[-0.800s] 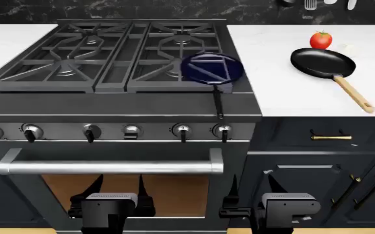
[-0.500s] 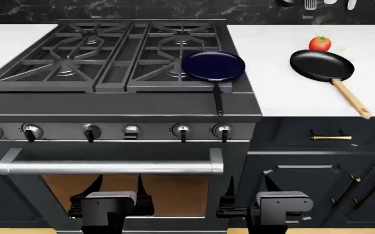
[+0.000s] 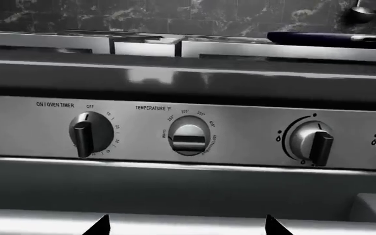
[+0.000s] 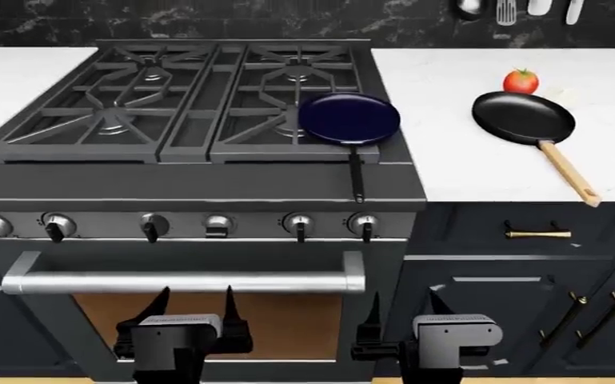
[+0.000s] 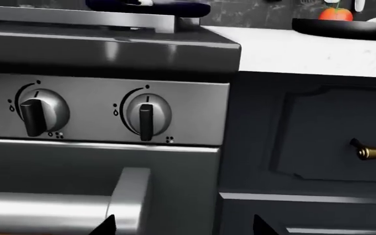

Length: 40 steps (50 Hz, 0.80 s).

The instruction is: Place both pans onto different burners. Then place the tomato and the dumpling on different pans.

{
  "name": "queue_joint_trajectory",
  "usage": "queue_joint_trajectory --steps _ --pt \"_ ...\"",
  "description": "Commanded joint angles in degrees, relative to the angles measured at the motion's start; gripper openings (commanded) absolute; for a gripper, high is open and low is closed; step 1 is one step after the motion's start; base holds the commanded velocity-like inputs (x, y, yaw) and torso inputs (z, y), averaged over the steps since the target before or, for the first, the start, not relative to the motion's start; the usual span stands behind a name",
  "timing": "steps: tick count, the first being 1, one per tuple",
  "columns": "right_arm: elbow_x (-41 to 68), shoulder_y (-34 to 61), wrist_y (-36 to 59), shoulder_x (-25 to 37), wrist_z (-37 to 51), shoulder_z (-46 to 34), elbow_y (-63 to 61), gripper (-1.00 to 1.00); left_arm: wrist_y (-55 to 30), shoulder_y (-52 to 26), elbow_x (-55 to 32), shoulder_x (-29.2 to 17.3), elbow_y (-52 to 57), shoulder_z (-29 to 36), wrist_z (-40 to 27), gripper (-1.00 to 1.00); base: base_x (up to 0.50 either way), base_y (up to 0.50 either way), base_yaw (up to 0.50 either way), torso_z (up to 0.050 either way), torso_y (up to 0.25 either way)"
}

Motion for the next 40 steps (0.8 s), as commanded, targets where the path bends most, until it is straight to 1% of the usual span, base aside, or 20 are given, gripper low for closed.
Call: queue_joint_trajectory --steps 1,22,25,27,40 --pt "0.76 0.29 -0.36 0.75 1.05 -1.22 0.84 1.0 0.16 -0.03 -1.69 -0.84 0.01 1.0 -0.22 1.0 0.0 0.0 0.0 0.05 0.0" --pt "2.38 0.59 -0.43 1.84 2.46 -2.51 0.65 1.0 -1.54 -0.37 -4.62 -2.32 1.67 1.82 -1.25 1.0 0.0 0.0 0.0 0.05 0.0" --pt "2.91 0.57 -0.37 1.96 2.56 -2.57 0.55 1.0 -0.63 -0.25 -4.12 -2.34 1.6 1.96 -1.94 1.0 0.0 0.0 0.0 0.05 0.0" --pt "3.9 0.54 -0.44 1.95 2.38 -2.32 0.64 1.0 -0.72 -0.36 -3.69 -2.26 1.25 1.98 -2.78 1.0 0.0 0.0 0.0 0.0 0.0" --pt "5.75 0.91 -0.5 2.34 2.72 -2.78 1.68 1.0 0.6 -0.46 -3.75 -2.66 0.32 2.79 -3.8 1.0 0.0 -0.5 0.0 0.0 0.0"
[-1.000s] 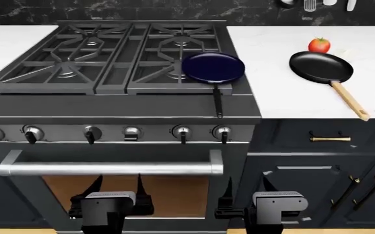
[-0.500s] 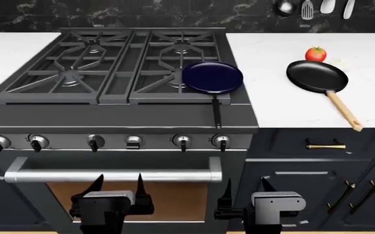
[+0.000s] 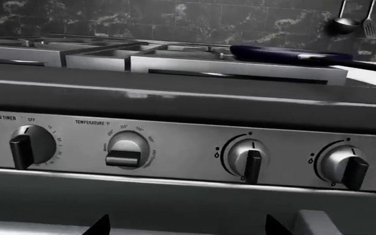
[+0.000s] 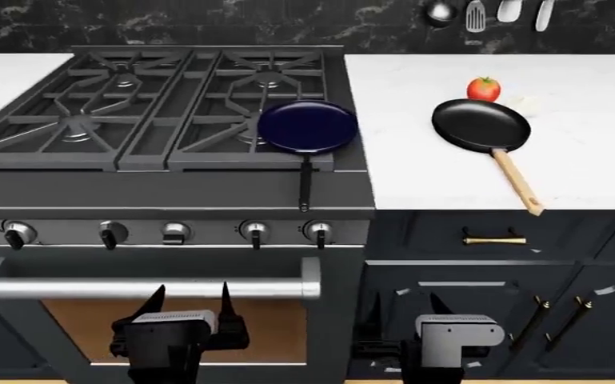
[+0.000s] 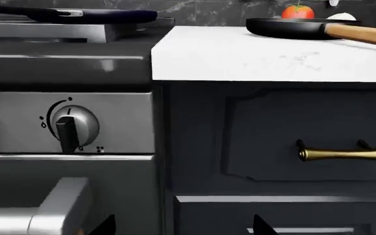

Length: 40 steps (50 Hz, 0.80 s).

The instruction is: Place both pans onto different burners. Then place the tomato and the dumpling on different pans.

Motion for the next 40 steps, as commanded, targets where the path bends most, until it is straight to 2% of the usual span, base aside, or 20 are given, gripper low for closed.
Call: queue_joint_trajectory --steps 1,31,35,40 --pt "1.49 0.17 -0.07 0.48 0.4 -0.41 0.5 1.0 0.86 -0.02 -0.18 -0.31 -0.45 0.68 -1.0 1.0 0.0 -0.5 0.0 0.0 0.0" --pt "2.61 0.38 0.52 1.98 2.16 -1.95 -0.62 1.0 -1.0 -0.36 -3.27 -2.1 2.03 0.8 -2.56 1.0 0.0 -0.48 0.0 0.0 0.0" --pt "3.58 -0.46 4.99 3.38 2.97 -1.27 -6.35 1.0 -8.14 -0.17 -5.38 -4.37 8.1 0.11 -3.37 1.0 0.0 0.0 0.0 0.0 0.0" --pt "5.31 -1.38 20.65 7.99 4.05 -0.89 -21.67 1.0 -29.13 -0.87 -13.44 -11.06 25.56 -1.1 -4.49 1.0 0.0 0.0 0.0 0.0 0.0"
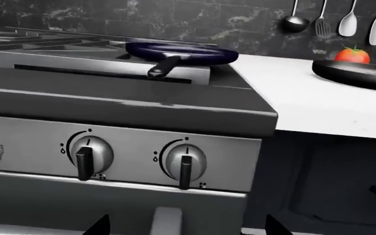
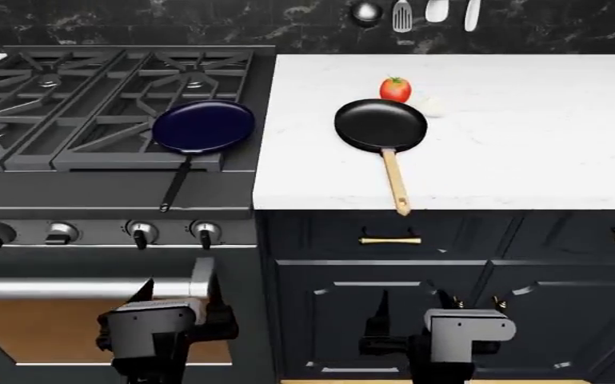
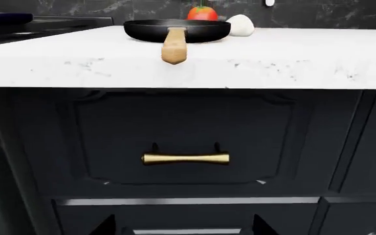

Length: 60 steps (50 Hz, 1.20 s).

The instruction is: Place both pans onto different burners. Then place the tomato and the dumpling on different pans.

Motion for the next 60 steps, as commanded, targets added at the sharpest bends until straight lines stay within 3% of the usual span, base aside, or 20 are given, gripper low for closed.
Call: queue_joint_trajectory --steps 1,7,12,19,33,54,60 --pt "2.9 -1.13 19.54 6.12 1.32 0.51 -20.25 1.0 -26.09 -1.14 -10.31 -8.85 22.31 -1.9 -2.09 1.0 0.0 0.0 0.0 0.0 0.0" --pt "11.77 3.66 44.64 11.65 1.67 5.33 -40.61 1.0 -45.17 -5.48 -22.57 -15.24 38.36 -7.3 -5.5 1.0 0.0 0.0 0.0 0.0 0.0" --pt "19.24 15.02 64.47 13.96 4.02 11.4 -49.64 1.0 -62.47 -17.29 -41.53 -17.97 45.84 -17.67 -13.38 1.0 0.0 0.0 0.0 0.0 0.0" --pt "24.31 26.74 79.55 13.83 5.47 13.61 -55.52 1.0 -70.0 -26.91 -50.9 -19.89 45.5 -20.87 -19.34 1.0 0.0 0.0 0.0 0.0 0.0" --pt "30.45 34.62 85.59 14.1 9.07 15.58 -56.99 1.0 -74.47 -35.22 -56.73 -22.26 44.33 -20.92 -24.5 1.0 0.33 0.0 0.0 0.0 0.0" --pt "36.49 35.23 84.55 15.46 15.31 14.49 -54.3 1.0 -71.59 -33.43 -53.19 -23.53 43.31 -18.56 -23.13 1.0 0.5 0.0 0.0 0.0 0.0" --pt "53.06 38.15 85.81 17.86 31.9 12.96 -47.23 1.0 -70.65 -32.38 -52.75 -23.88 42.99 -18.92 -22.82 1.0 0.06 0.0 0.0 0.0 0.003"
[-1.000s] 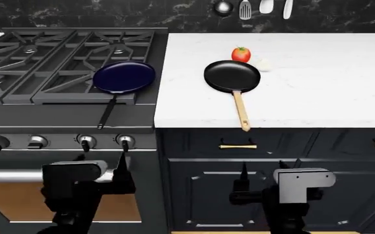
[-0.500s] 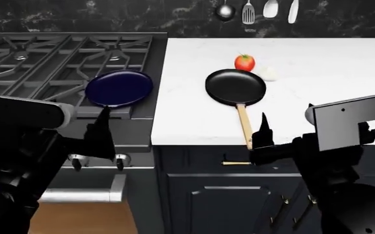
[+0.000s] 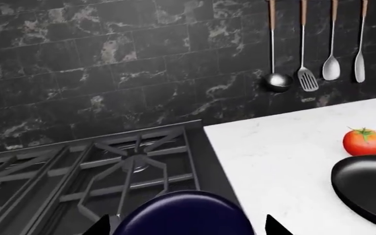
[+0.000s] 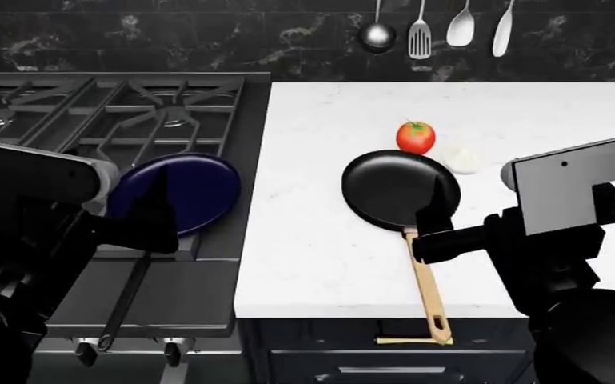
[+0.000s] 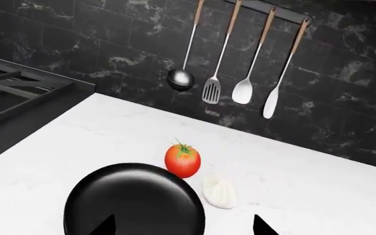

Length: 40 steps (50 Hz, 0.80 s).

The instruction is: Place both pans onto different burners. Then place the tomato and the dumpling on different pans.

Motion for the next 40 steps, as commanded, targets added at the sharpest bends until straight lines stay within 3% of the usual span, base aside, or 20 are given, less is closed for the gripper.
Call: queue_joint_trajectory --steps 1,5,10,40 --pt "20.67 3.92 1.43 2.51 19.92 -1.54 8.45 1.0 1.02 1.04 0.43 -0.78 -0.27 -0.2 0.09 1.0 0.0 0.0 0.0 0.0 0.0" --pt "33.6 6.1 1.03 2.49 33.59 -4.53 15.83 1.0 1.23 2.27 -0.68 -1.24 -0.02 -1.72 -0.23 1.0 0.0 0.0 0.0 0.0 0.0" --pt "37.8 6.14 -0.95 0.85 39.23 -5.97 18.64 1.0 2.35 4.42 -1.57 -1.7 0.53 -4.05 0.06 1.0 0.0 0.0 0.0 0.0 0.0" --pt "19.36 -3.28 -16.47 -0.17 23.2 -14.59 25.21 1.0 6.17 8.07 1.05 -3.12 0.71 -4.86 2.02 1.0 0.0 0.0 0.0 0.0 0.0"
